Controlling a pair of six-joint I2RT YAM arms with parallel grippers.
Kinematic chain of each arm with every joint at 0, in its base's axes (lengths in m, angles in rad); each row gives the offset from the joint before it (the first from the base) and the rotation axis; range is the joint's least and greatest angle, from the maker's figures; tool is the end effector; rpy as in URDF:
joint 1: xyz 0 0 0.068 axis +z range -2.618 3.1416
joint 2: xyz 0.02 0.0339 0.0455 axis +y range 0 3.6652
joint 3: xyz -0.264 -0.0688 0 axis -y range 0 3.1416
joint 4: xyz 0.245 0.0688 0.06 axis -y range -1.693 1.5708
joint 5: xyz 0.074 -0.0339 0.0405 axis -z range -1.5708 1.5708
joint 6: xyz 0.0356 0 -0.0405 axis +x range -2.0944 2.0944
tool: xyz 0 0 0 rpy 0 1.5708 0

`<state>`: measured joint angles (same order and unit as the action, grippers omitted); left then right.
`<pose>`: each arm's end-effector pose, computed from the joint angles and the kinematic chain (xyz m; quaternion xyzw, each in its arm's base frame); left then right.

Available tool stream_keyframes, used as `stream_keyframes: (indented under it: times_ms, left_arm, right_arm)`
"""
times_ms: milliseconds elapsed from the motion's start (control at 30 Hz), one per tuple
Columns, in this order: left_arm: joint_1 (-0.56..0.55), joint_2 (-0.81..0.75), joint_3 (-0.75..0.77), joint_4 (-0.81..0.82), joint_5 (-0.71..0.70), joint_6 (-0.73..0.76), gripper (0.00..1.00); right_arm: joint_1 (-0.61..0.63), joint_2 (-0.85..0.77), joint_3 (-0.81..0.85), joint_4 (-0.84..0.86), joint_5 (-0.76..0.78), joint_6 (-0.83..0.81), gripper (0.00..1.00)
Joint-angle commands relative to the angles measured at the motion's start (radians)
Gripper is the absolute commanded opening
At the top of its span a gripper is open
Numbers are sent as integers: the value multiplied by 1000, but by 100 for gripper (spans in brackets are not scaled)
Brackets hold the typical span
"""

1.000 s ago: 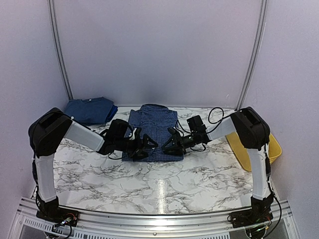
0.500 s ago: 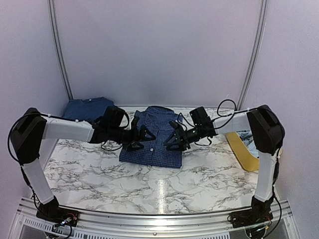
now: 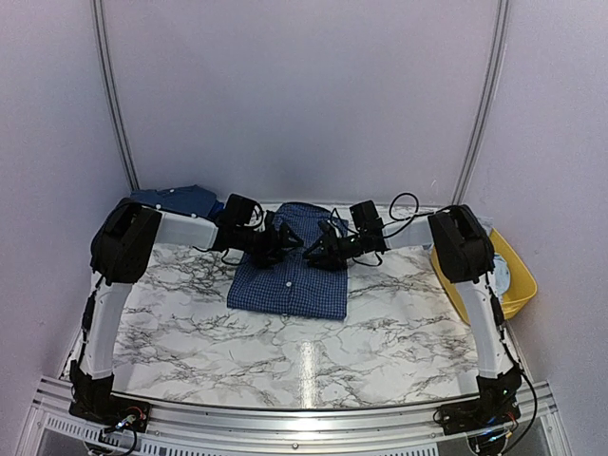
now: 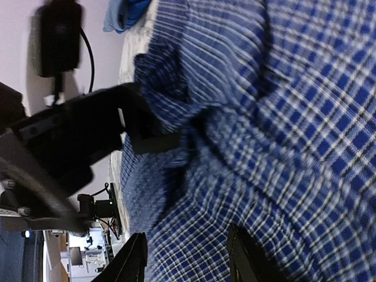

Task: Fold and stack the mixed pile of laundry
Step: Smooth out the 2/3-rectangle-folded T-shirt at the center of the board.

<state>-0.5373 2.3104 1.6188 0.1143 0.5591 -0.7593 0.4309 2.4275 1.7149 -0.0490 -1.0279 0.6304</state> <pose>0.4304 -0.2784 0.1416 0.0371 0.8544 -0.4700 0.2187 0.4515 0.2411 0.1079 -0.1128 0.8158 0.5633 0.0669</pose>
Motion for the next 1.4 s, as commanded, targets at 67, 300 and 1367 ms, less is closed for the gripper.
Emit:
stream_keyframes:
  times_ms: [67,300,1367]
  left_arm:
    - [13,47,-54,14,-9,-15,99]
    - [-55,-78,-268,88,-21,-55,99]
    - [-38,-283,-430,-158,-127,188,80]
  right_arm:
    - [-12,113,80,-73,39,-33,45]
    - [7,63,16,-206,38,-191,45]
    - [126,-375,-609,-63,104,-259,43]
